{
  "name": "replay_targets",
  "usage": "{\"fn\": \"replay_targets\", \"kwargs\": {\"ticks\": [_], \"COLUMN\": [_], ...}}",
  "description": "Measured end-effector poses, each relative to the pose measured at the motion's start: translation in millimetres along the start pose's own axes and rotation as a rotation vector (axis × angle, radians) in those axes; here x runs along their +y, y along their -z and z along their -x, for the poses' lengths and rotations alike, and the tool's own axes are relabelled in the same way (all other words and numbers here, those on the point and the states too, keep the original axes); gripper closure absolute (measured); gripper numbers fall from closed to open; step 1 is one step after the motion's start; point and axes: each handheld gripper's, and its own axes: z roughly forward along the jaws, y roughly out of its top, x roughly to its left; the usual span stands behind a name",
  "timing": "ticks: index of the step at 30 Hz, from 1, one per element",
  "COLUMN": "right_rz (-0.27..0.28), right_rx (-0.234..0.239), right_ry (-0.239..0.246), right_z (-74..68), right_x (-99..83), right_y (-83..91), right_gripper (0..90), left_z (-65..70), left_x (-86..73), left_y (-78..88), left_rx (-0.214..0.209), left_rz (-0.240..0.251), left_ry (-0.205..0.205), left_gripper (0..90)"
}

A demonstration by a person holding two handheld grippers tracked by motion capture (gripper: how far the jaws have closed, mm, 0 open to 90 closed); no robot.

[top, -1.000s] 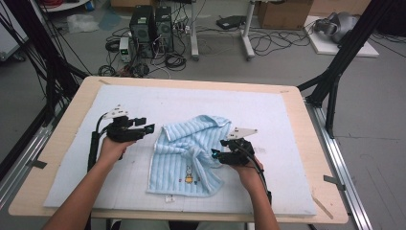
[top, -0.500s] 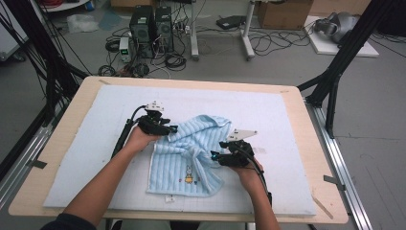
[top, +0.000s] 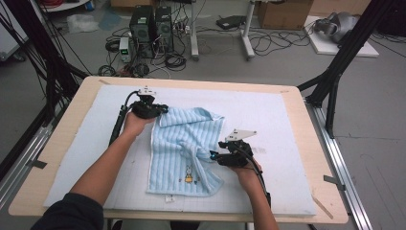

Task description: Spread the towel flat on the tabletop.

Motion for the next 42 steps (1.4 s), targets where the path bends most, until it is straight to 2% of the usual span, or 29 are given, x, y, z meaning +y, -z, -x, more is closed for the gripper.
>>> {"fn": "replay_targets", "kwargs": {"ticks": [2, 4, 6, 8, 11, 14, 16, 17, 21, 26, 27, 29, 30, 31, 32, 33, 36, 38, 39, 42], "right_rz": [0.006, 0.034, 0.081, 0.104, 0.048, -0.028, -0.035, -0.053, -0.134, -0.201, -0.195, -0.158, -0.118, -0.080, -0.044, -0.011, 0.059, 0.065, 0.057, 0.021], "right_rx": [-0.001, 0.010, 0.045, 0.098, 0.139, 0.186, 0.227, 0.256, 0.381, 0.458, 0.449, 0.413, 0.377, 0.353, 0.322, 0.271, 0.157, 0.092, 0.050, -0.032], "right_ry": [-0.008, -0.033, -0.055, -0.051, -0.021, 0.008, 0.039, 0.061, 0.116, 0.135, 0.130, 0.102, 0.087, 0.063, 0.051, 0.049, 0.058, 0.068, 0.083, 0.115], "right_z": [-0.4, -1.3, -5.3, -13.7, -28.9, -36.3, -37.7, -37.9, -36.6, -34.9, -34.2, -29.2, -24.6, -18.9, -13.5, -9.0, 3.2, 10.0, 12.6, 21.6], "right_x": [0.0, 1.1, 5.0, 9.9, 14.6, 13.2, 13.2, 12.0, 5.6, -10.8, -12.2, -10.7, -8.4, -5.4, -1.8, 2.7, 18.2, 29.5, 35.1, 51.0], "right_y": [-0.8, -2.6, -6.6, -15.1, -33.8, -48.7, -46.0, -43.9, -27.0, 0.0, 3.8, 8.3, 9.3, 10.0, 10.1, 9.3, 0.7, -10.7, -17.7, -44.1], "right_gripper": [46.7, 47.2, 47.3, 47.6, 51.9, 65.6, 80.2, 82.5, 83.5, 82.0, 78.0, 63.3, 59.0, 57.1, 53.4, 51.9, 51.9, 52.0, 52.3, 52.4], "left_z": [-7.4, -12.4, -16.0, -18.4, -21.3, -24.7, -27.0, -28.5, -31.8, -32.5, -31.7, -29.5, -28.5, -27.6, -26.7, -25.5, -23.4, -21.1, -19.7, -14.3], "left_x": [2.3, 0.6, -1.6, -2.3, -2.1, -3.5, -4.2, -4.4, -5.1, -7.7, -8.9, -11.4, -12.0, -12.2, -11.9, -11.2, -7.6, -6.9, -7.1, -10.9], "left_y": [-0.3, -0.6, -1.3, -0.9, -0.1, 0.0, 0.6, 1.2, 2.6, -2.8, -5.2, -9.3, -10.7, -10.7, -9.9, -8.0, 0.1, 6.3, 9.1, 16.8], "left_rx": [0.013, 0.024, 0.031, 0.045, 0.069, 0.088, 0.098, 0.103, 0.124, 0.130, 0.132, 0.123, 0.122, 0.118, 0.116, 0.109, 0.090, 0.084, 0.080, 0.070], "left_rz": [0.020, 0.042, 0.032, 0.033, 0.048, 0.040, 0.041, 0.039, 0.036, 0.023, 0.016, 0.004, -0.002, -0.012, -0.012, -0.006, 0.011, 0.025, 0.026, 0.032], "left_ry": [0.026, 0.057, 0.061, 0.064, 0.070, 0.078, 0.087, 0.093, 0.106, 0.111, 0.111, 0.122, 0.138, 0.146, 0.148, 0.147, 0.150, 0.143, 0.142, 0.134], "left_gripper": [83.1, 83.2, 83.2, 83.2, 83.7, 84.2, 84.2, 84.3, 84.3, 84.4, 84.4, 82.9, 73.9, 64.3, 60.1, 56.0, 48.3, 46.6, 45.1, 44.1]}}
